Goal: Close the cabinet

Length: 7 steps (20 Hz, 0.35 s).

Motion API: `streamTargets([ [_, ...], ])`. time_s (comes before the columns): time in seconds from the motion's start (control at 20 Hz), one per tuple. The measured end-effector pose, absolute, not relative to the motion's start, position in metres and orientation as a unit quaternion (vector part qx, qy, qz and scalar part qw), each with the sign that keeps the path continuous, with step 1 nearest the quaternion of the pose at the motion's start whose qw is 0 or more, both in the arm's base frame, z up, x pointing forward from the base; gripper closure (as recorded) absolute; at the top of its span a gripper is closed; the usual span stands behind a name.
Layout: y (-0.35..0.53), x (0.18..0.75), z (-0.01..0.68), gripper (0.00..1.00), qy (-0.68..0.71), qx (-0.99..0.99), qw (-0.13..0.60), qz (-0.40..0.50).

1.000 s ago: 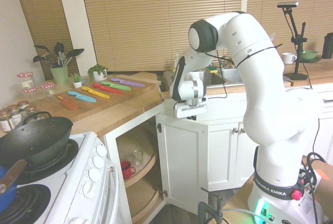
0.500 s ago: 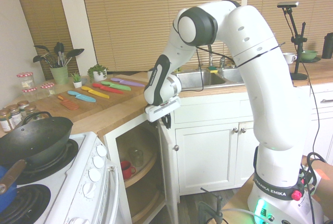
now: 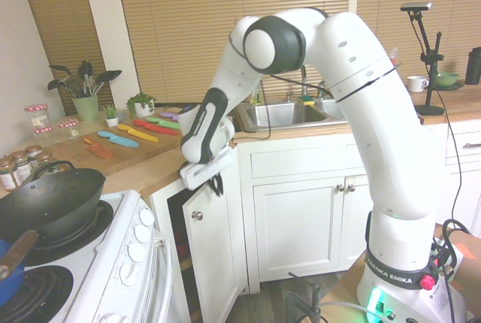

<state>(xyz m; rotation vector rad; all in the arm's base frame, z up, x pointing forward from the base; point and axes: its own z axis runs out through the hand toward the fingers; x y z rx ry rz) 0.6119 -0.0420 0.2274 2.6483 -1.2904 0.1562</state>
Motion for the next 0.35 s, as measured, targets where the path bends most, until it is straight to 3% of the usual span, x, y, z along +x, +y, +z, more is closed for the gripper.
streamTargets([
  [0.35,-0.125,0.514,0.225,1.0,-0.452,0.888,0.056,0.059],
])
